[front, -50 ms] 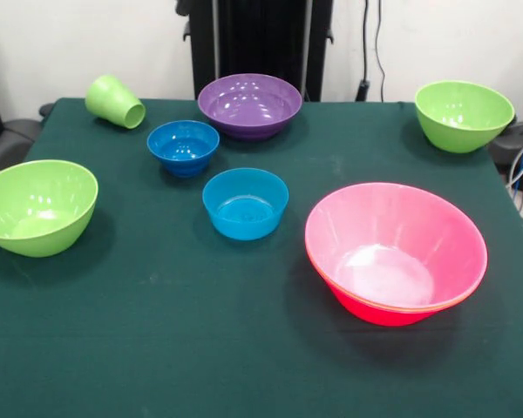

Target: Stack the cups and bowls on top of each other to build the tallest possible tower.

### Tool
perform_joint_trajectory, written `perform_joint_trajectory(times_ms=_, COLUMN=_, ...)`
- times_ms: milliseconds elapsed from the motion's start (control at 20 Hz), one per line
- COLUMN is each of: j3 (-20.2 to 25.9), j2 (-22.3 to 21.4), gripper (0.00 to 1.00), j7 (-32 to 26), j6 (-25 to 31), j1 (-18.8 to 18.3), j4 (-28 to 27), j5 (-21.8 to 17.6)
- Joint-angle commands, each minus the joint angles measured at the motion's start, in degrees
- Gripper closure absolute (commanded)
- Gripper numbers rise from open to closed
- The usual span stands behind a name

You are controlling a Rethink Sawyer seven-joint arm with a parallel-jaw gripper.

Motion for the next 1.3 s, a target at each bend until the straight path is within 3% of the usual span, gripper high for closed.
perform_joint_trajectory(times_ms=50, j3=17.12, j2=-2.66, gripper=0.00, j7=-22.78, j6=-10.50, j1=-9.62, j4=13.55, j5=-8.61)
perform_joint_trajectory(times_ms=500, j3=28.89, j2=-3.36, gripper=0.00, j7=-26.69, j6=-16.33, j1=-19.68, j4=17.57, j5=-20.76)
perform_joint_trajectory(times_ms=700, j3=30.80, j2=0.04, gripper=0.00, j7=-27.51, j6=-22.28, j1=-23.19, j4=17.07, j5=-30.12)
perform_joint_trajectory(times_ms=850, j3=31.96, j2=1.37, gripper=0.00, j7=-26.73, j6=-23.92, j1=-24.44, j4=16.57, j5=-33.44)
perform_joint_trajectory(times_ms=950, j3=33.10, j2=4.72, gripper=0.00, j7=-26.23, j6=-27.79, j1=-26.22, j4=15.30, j5=-38.83)
perform_joint_trajectory(times_ms=1300, j3=39.44, j2=8.84, gripper=0.00, j7=-27.54, j6=-28.43, j1=-32.08, j4=13.37, j5=-50.86)
